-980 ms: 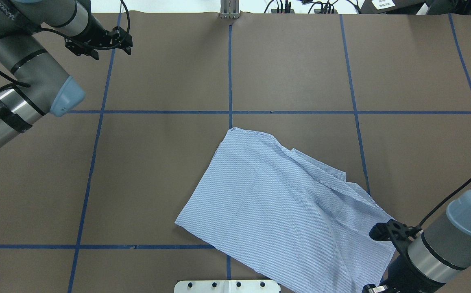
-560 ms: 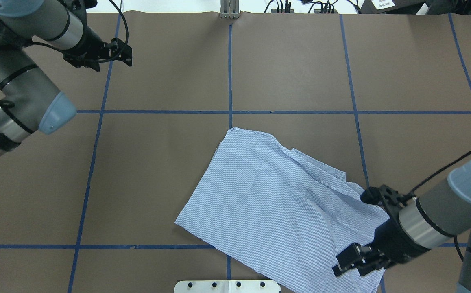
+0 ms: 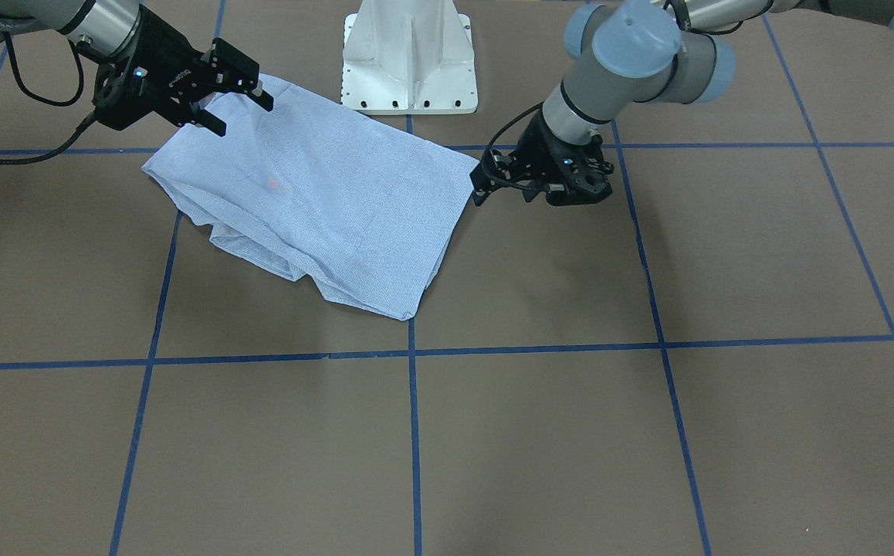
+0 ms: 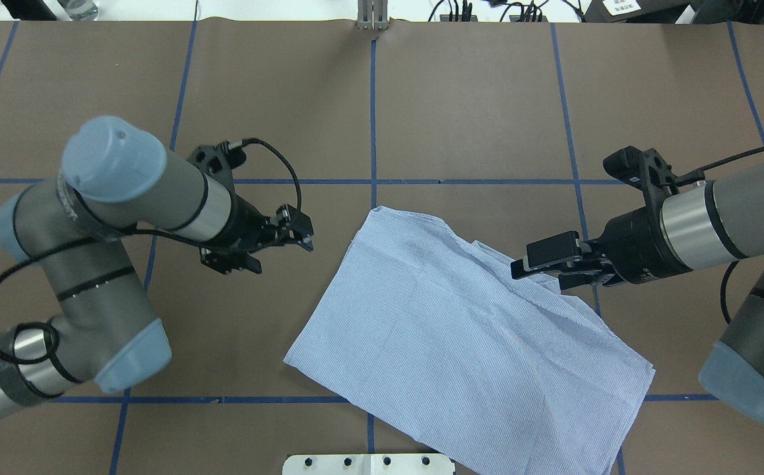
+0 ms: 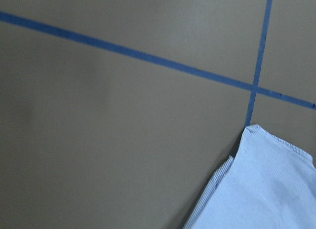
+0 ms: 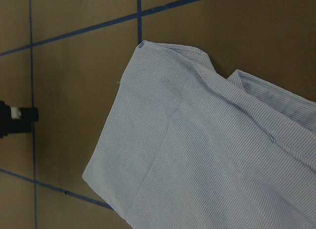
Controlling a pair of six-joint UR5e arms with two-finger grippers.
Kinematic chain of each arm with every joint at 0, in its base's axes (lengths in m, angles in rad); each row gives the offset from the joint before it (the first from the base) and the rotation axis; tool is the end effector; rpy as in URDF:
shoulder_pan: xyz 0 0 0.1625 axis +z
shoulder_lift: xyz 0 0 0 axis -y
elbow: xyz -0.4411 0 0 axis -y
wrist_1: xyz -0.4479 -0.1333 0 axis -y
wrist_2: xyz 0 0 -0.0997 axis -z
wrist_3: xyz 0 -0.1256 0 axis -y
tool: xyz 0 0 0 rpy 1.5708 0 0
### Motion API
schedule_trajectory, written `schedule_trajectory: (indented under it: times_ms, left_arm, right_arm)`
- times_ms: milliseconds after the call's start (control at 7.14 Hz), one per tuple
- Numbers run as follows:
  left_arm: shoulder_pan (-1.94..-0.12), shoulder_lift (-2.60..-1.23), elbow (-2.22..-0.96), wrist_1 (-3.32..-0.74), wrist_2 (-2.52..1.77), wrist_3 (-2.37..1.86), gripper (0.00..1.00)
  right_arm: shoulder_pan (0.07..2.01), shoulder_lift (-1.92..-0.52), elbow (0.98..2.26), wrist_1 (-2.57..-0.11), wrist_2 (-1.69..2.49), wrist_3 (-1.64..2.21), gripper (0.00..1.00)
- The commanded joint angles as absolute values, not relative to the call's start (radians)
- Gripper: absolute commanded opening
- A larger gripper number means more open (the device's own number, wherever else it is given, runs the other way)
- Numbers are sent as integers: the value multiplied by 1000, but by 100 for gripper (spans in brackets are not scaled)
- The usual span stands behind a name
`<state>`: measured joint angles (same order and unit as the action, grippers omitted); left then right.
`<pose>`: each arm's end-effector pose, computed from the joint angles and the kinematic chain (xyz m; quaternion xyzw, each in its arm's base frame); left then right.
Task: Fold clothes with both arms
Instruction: 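Grasp the shirt's near corner with the left gripper while the right gripper releases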
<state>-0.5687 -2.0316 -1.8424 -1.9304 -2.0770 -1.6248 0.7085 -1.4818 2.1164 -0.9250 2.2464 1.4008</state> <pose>0.5278 -0.4232 0.2202 -0.0790 0.5406 -0.1297 0.8274 -0.3610 -0.3815 0.2689 -0.0009 -0.6231 0.0104 0.7821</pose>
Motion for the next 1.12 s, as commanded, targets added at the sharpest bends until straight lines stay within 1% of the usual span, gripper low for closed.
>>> schedule_trajectory:
  times_ms: [0,140,280,700,840,980]
  left_arm:
    - [-389,-2025,-1844,-1928,-1947,-1791,92]
    - [-356,-2023,-1835,-1924,-1915,-1839,89]
    - [-333,-2025,-1835,-1860,-1908,-1856,86]
    - [-324,-1994,-1835,-1824,-1887,-1858,83]
    - [-324,-1988,-1832,-1824,-1887,-1858,80]
    - [-324,-1988,-1832,-1824,-1887,-1858,74]
  right_arm:
    - [710,-1471,2111,-925,2221,1401,100]
    - [710,-1470,2111,-925,2221,1401,100]
    - [710,-1470,2105,-925,2223,1401,100]
    - [710,-1468,2091,-925,2223,1401,100]
    - [710,-1467,2088,-925,2221,1399,100]
    - [710,-1463,2083,-925,2221,1401,100]
